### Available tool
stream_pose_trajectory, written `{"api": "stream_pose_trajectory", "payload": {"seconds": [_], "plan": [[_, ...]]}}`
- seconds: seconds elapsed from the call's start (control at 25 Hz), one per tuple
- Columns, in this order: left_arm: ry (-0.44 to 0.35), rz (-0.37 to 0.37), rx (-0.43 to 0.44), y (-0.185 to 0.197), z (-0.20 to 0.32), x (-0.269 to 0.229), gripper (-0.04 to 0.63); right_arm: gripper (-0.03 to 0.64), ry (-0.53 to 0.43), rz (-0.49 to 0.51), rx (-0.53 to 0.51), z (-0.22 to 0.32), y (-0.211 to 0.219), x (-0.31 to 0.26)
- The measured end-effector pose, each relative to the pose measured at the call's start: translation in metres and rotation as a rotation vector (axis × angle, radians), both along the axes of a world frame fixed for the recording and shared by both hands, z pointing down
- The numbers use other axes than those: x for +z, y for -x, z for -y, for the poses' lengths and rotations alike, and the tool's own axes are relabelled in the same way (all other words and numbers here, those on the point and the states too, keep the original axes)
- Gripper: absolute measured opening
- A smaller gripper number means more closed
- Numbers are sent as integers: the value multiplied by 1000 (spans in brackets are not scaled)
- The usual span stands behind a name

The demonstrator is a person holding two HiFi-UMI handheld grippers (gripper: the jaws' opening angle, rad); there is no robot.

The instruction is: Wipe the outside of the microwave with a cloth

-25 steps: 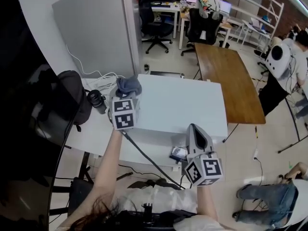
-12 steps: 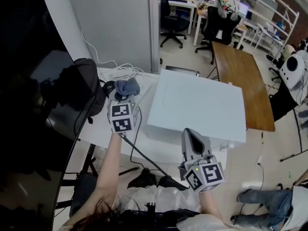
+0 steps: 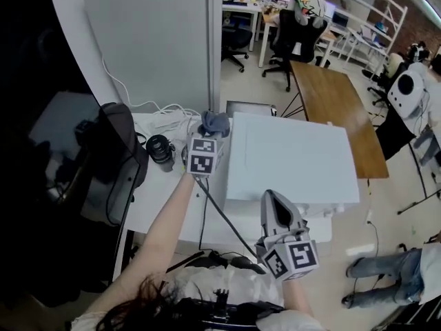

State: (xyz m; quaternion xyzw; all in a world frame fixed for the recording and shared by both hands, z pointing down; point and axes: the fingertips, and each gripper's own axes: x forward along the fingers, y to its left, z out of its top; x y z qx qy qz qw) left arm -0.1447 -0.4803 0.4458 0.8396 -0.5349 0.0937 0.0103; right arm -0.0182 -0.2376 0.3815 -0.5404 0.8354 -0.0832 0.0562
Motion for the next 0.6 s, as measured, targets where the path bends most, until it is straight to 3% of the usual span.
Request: {"api": "stream_pose_trajectory", "payload": {"seconds": [0.2, 0.4, 0.6], "plan": [[9, 60, 85, -28, 13, 16, 47, 15, 9, -17, 60, 1, -13, 3], [30, -44, 120, -25, -20, 14, 46, 15, 9, -20, 69, 2, -18, 3], [57, -122, 92, -4, -74, 35, 46, 15, 22, -18, 27, 4, -11, 7]]}}
